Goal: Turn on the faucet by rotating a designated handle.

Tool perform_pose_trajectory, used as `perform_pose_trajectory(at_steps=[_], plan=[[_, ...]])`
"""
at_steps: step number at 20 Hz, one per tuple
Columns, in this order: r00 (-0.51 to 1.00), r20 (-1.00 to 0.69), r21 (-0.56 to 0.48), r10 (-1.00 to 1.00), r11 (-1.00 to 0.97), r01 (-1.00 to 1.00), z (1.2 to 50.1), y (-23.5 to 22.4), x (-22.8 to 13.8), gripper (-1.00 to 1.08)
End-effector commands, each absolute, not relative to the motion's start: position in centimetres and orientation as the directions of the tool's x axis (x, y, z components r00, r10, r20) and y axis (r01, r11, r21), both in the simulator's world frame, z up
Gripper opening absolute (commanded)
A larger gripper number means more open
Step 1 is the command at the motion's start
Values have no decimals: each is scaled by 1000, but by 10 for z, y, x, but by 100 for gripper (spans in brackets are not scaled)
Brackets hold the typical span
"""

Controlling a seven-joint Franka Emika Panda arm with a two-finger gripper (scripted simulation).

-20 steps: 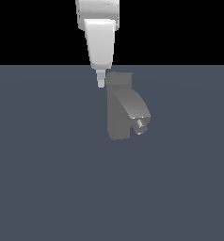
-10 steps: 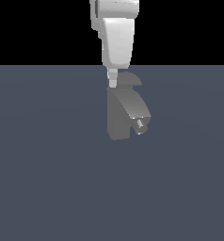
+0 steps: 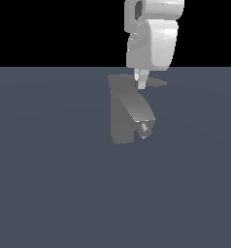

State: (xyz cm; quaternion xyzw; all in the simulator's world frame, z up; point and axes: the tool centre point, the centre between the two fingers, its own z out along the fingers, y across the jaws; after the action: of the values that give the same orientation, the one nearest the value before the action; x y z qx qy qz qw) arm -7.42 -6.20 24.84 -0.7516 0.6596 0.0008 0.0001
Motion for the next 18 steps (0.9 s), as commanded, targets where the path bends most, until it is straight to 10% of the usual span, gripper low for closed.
perform_pose_trajectory(at_steps=[1, 18], plan=[[99, 0, 0, -995, -99, -995, 249, -93, -76, -100], [114, 0, 0, -994, -114, -994, 248, -116, -33, -100]])
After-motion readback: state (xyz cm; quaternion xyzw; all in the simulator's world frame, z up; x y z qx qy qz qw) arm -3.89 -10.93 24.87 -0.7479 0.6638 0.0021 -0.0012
